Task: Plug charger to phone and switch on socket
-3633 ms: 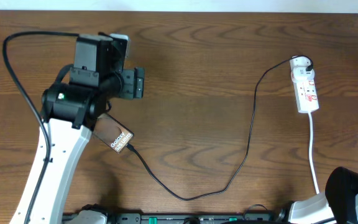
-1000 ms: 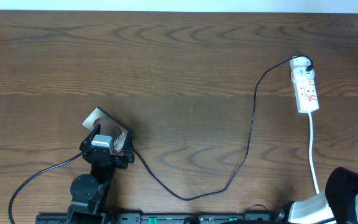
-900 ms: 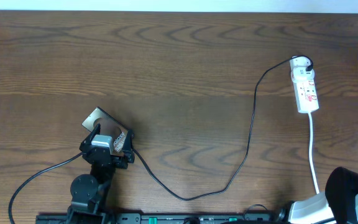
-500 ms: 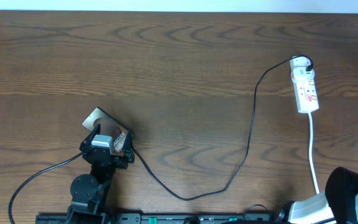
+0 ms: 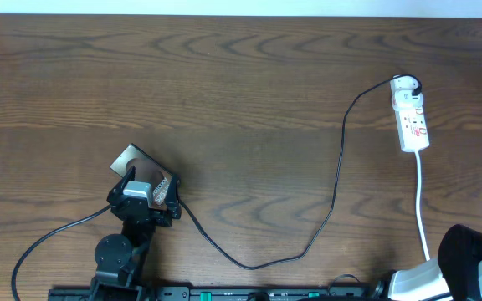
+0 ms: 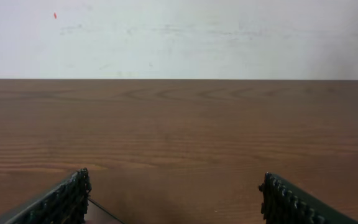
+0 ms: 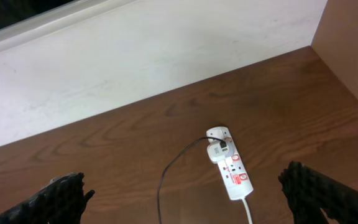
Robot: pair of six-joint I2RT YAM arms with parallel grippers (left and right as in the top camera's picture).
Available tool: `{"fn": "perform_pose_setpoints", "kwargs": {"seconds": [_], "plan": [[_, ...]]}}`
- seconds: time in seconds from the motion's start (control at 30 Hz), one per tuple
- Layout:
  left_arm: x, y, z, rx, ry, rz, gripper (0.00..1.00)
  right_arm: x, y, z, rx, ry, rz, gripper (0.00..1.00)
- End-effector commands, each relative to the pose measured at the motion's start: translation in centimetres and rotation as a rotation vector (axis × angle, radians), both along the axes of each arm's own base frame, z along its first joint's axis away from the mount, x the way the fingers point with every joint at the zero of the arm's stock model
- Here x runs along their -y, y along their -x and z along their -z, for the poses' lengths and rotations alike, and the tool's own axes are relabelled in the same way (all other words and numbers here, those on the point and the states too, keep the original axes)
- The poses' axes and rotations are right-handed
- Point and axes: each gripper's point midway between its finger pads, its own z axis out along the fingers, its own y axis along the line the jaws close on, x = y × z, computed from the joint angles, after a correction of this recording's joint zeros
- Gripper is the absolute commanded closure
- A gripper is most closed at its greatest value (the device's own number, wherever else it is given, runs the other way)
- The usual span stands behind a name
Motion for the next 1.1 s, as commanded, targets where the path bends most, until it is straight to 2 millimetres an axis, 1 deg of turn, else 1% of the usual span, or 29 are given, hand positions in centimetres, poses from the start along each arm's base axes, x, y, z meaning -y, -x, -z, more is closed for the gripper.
{"fn": "perform_pose_setpoints", "kwargs": {"seconds": [0.0, 0.17, 0.3, 0.4, 0.47, 0.6, 0.7, 0.87, 0.93, 1.07], "plan": [[-0.1, 0.1, 1.4, -0.048, -0.01, -0.002, 0.14, -0.3, 0.4, -0.4, 0.012, 0.0, -0.003, 0.01], [-0.1, 0.1, 1.4, -0.048, -0.01, -0.002, 0.14, -0.3, 0.2, -0.4, 0.014, 0.0, -0.003, 0.01], [-0.1, 0.1, 1.4, -0.048, -0.01, -0.003, 0.14, 0.0, -0.4, -0.6, 0.03, 0.004, -0.004, 0.01], [-0.1, 0.1, 1.4, -0.048, -0.01, -0.002, 0.14, 0.0, -1.5, -0.4, 0.031, -0.02, -0.002, 0.01], [-0.1, 0.1, 1.4, -0.048, -0.01, -0.002, 0.14, -0.1, -2.3, 0.1, 0.021, -0.035, -0.011, 0.01], [-0.1, 0.1, 1.4, -0.048, -0.01, -0.002, 0.14, -0.5, -4.7, 1.6, 0.001, -0.049, -0.042, 0.01], [-0.1, 0.1, 1.4, -0.048, -0.01, -0.002, 0.14, -1.2, -7.2, 3.2, 0.002, -0.048, -0.079, 0.01], [-0.1, 0.1, 1.4, -0.048, -0.01, -0.002, 0.14, -2.6, -10.8, 7.1, 0.014, -0.046, -0.138, 0.01], [-0.1, 0.1, 1.4, -0.048, -0.01, -0.002, 0.14, -3.2, -11.9, 8.7, 0.026, -0.042, -0.159, 0.01], [-0.1, 0.1, 1.4, -0.048, -0.01, -0.002, 0.14, -4.3, -13.2, 12.3, 0.039, -0.039, -0.189, 0.01]]}}
